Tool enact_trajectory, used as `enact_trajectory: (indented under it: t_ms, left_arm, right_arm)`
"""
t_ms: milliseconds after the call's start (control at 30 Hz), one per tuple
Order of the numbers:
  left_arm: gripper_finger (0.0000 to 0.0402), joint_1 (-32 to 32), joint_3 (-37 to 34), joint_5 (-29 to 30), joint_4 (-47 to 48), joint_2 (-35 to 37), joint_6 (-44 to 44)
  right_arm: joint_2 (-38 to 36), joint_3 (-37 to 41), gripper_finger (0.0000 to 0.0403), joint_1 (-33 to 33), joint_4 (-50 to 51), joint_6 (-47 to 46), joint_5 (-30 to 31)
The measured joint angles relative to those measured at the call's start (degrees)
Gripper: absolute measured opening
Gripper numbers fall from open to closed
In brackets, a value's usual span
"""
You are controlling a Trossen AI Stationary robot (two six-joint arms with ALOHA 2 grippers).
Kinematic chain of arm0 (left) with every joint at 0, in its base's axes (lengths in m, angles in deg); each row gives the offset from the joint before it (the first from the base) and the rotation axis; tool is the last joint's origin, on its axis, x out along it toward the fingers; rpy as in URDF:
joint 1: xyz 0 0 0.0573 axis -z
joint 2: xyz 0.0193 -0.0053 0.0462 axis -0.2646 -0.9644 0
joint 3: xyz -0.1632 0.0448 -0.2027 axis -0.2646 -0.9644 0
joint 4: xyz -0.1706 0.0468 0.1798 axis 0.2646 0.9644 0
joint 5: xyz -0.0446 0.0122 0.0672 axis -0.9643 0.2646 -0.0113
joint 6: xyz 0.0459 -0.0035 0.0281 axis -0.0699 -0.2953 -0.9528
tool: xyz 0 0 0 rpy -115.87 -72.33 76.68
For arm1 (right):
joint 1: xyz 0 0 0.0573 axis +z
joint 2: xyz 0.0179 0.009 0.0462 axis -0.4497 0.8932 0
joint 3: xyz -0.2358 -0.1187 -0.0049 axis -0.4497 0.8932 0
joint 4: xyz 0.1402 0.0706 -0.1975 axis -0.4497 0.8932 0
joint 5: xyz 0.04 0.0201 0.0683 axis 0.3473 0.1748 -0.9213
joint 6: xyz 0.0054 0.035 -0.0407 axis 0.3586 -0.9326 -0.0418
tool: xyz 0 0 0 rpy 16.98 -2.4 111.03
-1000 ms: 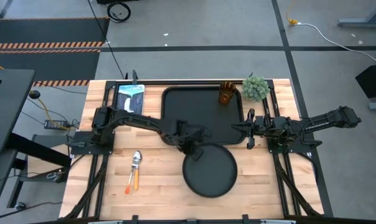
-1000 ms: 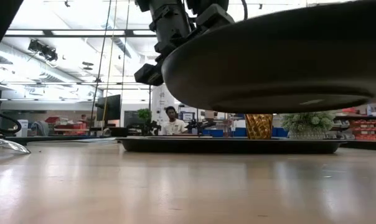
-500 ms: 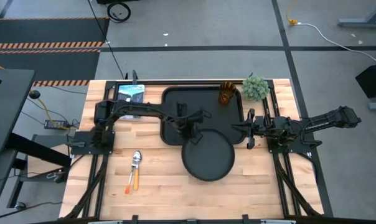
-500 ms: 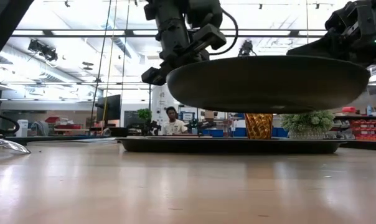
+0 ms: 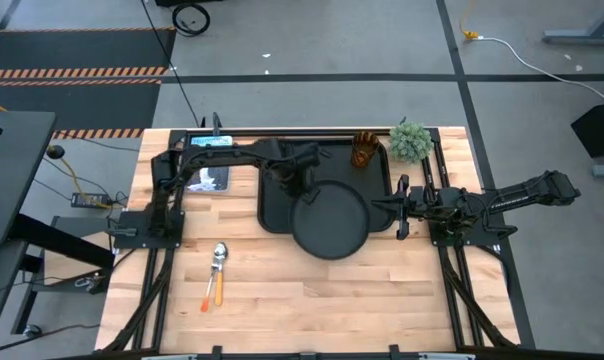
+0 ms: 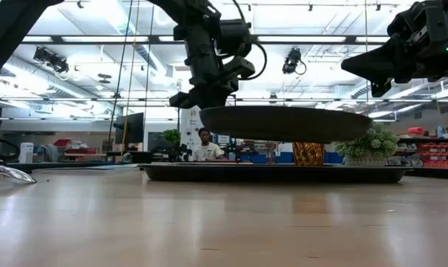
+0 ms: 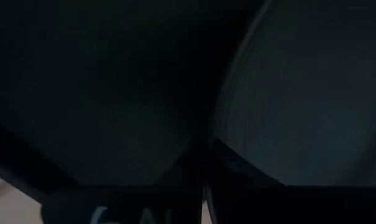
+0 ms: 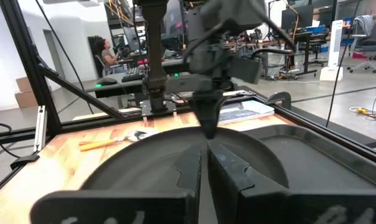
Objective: Pick and place plate/cup/fork/spoon on tray
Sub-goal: Put the black plate on the black tray
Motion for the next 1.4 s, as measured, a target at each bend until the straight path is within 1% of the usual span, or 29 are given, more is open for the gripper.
enact_trajectory:
  t_ms: [133, 333, 600, 767, 933, 1067, 1233, 1400]
  left_arm:
    - [0.0013, -2.3, 0.0, 0.1, 0.0, 0.0, -1.4]
    - [0.0013, -5.2, -0.1, 3.1, 0.7, -1.1, -3.3]
    - [0.0013, -9.2, -0.1, 2.8, -2.4, -5.1, -4.4]
    - [0.0013, -11.0, -0.1, 2.8, -5.8, -6.1, -4.4]
    - [0.0013, -11.7, -0.1, 2.8, -8.5, -6.2, -3.6]
    - [0.0013, -11.6, -0.1, 2.8, -8.7, -6.2, -2.9]
    - [0.0013, -11.5, -0.1, 2.6, -10.4, -8.1, -1.6]
    - [0.0013, -11.7, -0.1, 0.3, -12.7, -10.4, -1.0]
  right_arm:
    - [0.0, 0.0, 0.0034, 0.0, 0.0, 0.0, 0.0]
    - [0.0, 0.0, 0.0034, 0.0, 0.0, 0.0, 0.0]
    - [0.0, 0.0, 0.0034, 0.0, 0.0, 0.0, 0.0]
    - [0.0, 0.0, 0.0034, 0.0, 0.0, 0.0, 0.0]
    - [0.0, 0.0, 0.0034, 0.0, 0.0, 0.0, 0.0]
    - [0.0, 0.0, 0.0034, 0.0, 0.0, 0.0, 0.0]
    - [0.0, 0.0, 0.0034, 0.0, 0.0, 0.0, 0.0]
    - [0.0, 0.0, 0.0034, 0.0, 0.0, 0.0, 0.0]
